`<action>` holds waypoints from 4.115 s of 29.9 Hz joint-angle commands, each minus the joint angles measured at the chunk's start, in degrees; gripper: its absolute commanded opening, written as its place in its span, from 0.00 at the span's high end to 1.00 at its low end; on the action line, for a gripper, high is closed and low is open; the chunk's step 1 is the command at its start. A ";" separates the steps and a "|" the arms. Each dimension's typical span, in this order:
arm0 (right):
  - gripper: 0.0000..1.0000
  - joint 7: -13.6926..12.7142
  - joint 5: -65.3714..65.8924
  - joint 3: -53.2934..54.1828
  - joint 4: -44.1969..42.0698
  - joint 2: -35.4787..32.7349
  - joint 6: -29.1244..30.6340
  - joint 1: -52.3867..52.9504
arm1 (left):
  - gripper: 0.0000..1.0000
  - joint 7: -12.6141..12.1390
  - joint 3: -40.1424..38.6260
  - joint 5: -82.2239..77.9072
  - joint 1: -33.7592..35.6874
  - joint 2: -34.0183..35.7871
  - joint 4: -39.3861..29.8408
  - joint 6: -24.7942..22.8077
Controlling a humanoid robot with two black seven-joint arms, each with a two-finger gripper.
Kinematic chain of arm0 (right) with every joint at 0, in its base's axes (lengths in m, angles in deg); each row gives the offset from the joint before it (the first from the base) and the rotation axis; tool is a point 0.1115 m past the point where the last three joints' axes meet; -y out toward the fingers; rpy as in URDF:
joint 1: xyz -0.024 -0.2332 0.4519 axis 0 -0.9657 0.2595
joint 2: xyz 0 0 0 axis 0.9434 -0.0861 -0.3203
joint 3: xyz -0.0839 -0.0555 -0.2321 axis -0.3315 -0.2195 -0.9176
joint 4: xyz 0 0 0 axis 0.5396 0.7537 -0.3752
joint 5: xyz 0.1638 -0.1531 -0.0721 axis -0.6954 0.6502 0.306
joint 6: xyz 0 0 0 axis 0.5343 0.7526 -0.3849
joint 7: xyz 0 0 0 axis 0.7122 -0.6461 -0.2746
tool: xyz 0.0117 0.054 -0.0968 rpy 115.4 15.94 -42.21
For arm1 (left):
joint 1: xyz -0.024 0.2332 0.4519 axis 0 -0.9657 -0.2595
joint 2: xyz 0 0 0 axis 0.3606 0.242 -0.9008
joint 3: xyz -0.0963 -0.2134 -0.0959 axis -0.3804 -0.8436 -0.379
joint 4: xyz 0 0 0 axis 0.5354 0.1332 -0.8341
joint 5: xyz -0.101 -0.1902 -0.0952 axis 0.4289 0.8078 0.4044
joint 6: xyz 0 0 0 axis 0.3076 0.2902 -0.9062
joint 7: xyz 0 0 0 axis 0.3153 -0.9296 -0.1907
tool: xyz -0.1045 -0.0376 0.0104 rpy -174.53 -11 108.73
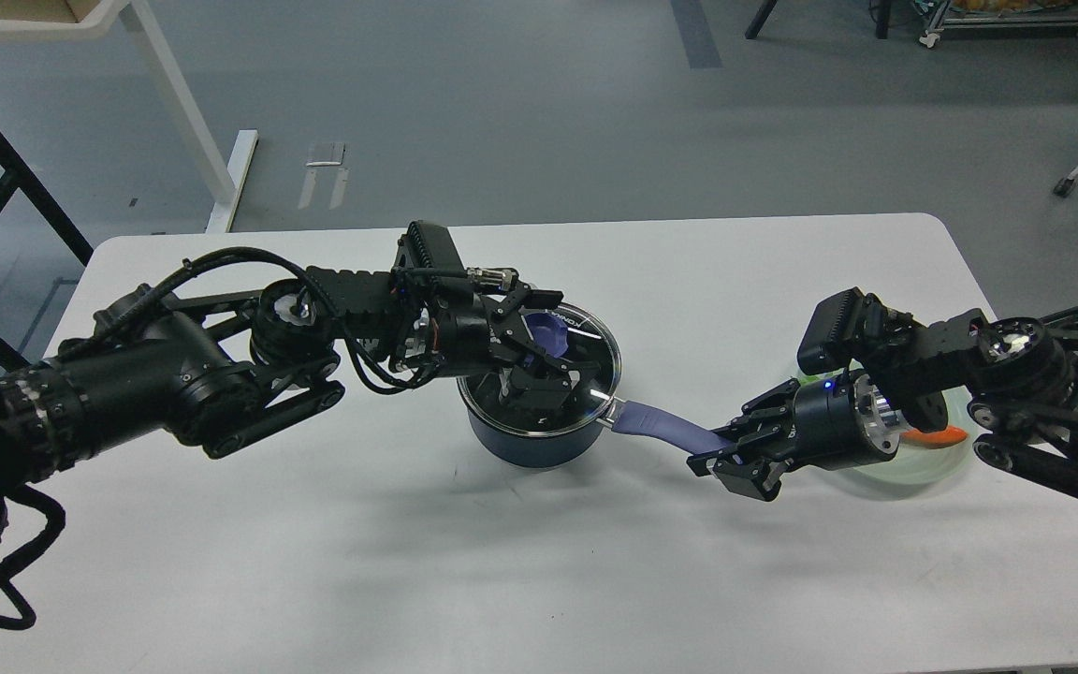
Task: Open pot lid
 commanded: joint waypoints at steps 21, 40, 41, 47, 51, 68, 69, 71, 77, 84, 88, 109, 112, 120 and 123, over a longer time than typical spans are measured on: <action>0.71 0.01 -0.09 0.09 0.00 -0.35 0.00 0.03 | 0.74 0.00 -0.80 1.68 -0.40 3.09 -0.17 1.89; 0.70 0.01 -0.09 0.09 0.00 -0.35 0.00 -0.06 | 0.70 0.00 1.31 4.58 -11.19 33.59 -9.94 10.84; 0.70 0.01 -0.09 0.09 0.00 -0.35 0.00 -0.06 | 0.70 0.00 1.83 4.58 -12.51 34.39 -9.94 11.90; 0.70 0.01 -0.09 0.09 0.00 -0.44 0.00 -0.06 | 0.68 0.00 3.42 4.14 -16.65 35.45 -8.97 16.91; 0.70 0.01 -0.09 0.09 0.00 -0.44 -0.09 -0.06 | 0.67 0.00 3.68 4.06 -19.28 35.54 -7.92 17.00; 0.70 0.01 -0.09 0.09 0.00 -0.44 -0.09 -0.06 | 0.39 0.00 3.60 4.67 -22.45 34.75 -3.17 17.97; 0.70 0.01 -0.09 0.09 0.00 -0.44 -0.09 -0.06 | 0.38 0.00 3.68 4.67 -22.45 34.75 -3.17 17.88; 0.70 0.01 -0.09 0.09 0.00 -0.35 -0.09 -0.06 | 0.36 0.00 3.60 4.67 -22.72 34.75 -3.17 17.88; 0.69 0.01 -0.09 0.09 0.00 -0.35 -0.09 -0.06 | 0.09 0.00 3.60 4.76 -22.63 34.75 -3.26 17.88; 0.68 0.01 -0.09 0.09 0.00 -0.44 -0.09 -0.06 | 0.02 0.00 3.33 9.40 -22.37 35.01 -4.40 17.09; 0.68 0.01 -0.09 0.09 0.00 -0.44 -0.09 -0.06 | 0.02 0.00 2.63 15.64 -21.67 35.54 -6.59 15.61; 0.66 0.01 -0.09 0.09 -0.01 -0.44 -0.09 -0.06 | 0.01 -2.49 -21.34 112.24 -19.73 24.12 -1.33 -11.20; 0.63 0.01 -0.09 0.09 -0.09 -0.44 -0.09 -0.06 | 0.01 -4.71 -24.00 113.83 -20.17 22.62 -0.36 -12.17; 0.03 0.01 -0.61 0.70 -0.01 -0.61 -0.35 0.12 | 0.01 -5.15 -24.00 113.74 -20.17 22.62 -0.36 -14.02; 0.02 0.01 -1.58 2.54 0.34 -3.15 -0.79 0.73 | 0.01 -5.15 -24.00 113.74 -20.17 22.79 -0.44 -14.46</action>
